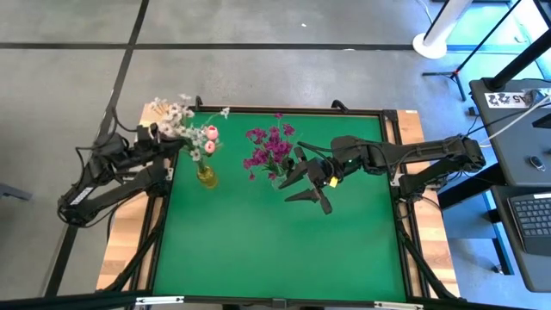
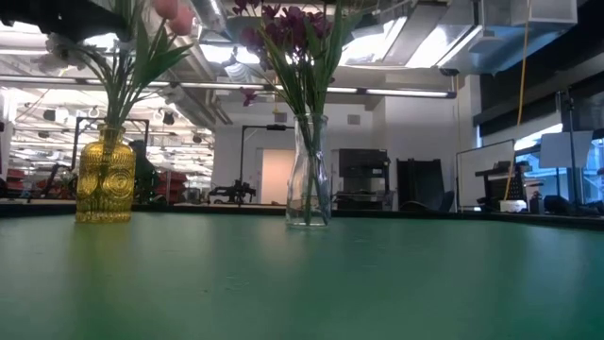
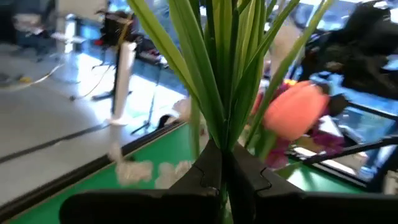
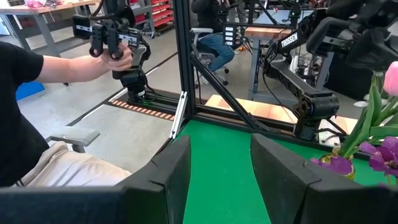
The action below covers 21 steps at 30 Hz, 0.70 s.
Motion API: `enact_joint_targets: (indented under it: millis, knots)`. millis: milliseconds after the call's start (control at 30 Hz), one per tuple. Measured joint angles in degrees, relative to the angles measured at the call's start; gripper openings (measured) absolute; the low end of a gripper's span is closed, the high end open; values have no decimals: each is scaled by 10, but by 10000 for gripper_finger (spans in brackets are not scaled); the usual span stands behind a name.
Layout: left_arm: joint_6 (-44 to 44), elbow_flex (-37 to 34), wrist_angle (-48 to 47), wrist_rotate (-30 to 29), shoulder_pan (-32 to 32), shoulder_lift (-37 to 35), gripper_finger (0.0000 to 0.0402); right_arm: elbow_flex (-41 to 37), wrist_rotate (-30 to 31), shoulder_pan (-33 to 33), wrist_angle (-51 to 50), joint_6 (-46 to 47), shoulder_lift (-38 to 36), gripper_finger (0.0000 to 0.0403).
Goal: Sort flowers into vase by color
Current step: Put the white flowers into the yellow vase
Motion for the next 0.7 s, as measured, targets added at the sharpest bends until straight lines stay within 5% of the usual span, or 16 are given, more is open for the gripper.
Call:
enact_joint_targets:
  millis: [367, 700]
  knots:
    - [-42, 0, -24, -132, 0, 2, 2, 0, -1, 0, -3, -14, 0, 166]
    - [-41, 0, -25, -65, 0, 12, 2, 0, -2, 0, -14, -17, 0, 166]
